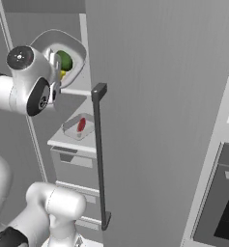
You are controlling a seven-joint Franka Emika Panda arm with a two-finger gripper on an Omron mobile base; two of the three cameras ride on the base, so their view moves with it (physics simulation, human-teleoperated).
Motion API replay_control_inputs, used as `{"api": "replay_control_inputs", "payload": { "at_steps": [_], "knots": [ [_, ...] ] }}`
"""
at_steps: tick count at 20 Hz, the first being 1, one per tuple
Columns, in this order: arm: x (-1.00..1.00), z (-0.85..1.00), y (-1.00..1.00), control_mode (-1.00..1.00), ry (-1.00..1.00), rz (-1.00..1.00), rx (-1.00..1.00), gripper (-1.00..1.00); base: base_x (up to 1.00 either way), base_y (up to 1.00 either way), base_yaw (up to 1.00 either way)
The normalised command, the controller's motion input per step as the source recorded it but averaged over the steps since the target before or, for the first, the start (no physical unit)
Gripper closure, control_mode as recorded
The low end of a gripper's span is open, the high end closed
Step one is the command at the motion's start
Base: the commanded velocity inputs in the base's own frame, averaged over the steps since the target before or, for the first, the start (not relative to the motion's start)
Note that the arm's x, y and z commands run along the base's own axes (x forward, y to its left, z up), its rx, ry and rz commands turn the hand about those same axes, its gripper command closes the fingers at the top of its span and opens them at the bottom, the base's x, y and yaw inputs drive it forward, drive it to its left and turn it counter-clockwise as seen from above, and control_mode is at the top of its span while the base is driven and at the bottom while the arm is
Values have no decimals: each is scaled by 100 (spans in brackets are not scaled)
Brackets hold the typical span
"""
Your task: Take the meat container that has the steak and place it on the second highest rack of the freezer. Then take the vegetable container that has the avocado and lemon and place it on the highest rack of the freezer.
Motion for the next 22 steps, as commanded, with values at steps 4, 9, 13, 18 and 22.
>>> {"api": "replay_control_inputs", "payload": {
  "at_steps": [4,9,13,18,22],
  "knots": [
    [39,-10,12,-100,5,0,0,100,0,0,0],
    [61,-7,1,-100,0,0,1,100,0,0,0],
    [66,-41,0,-100,0,0,0,100,0,0,0],
    [37,-64,0,-100,0,0,0,100,0,0,0],
    [26,-6,0,-100,0,0,0,100,0,0,0]
  ]
}}
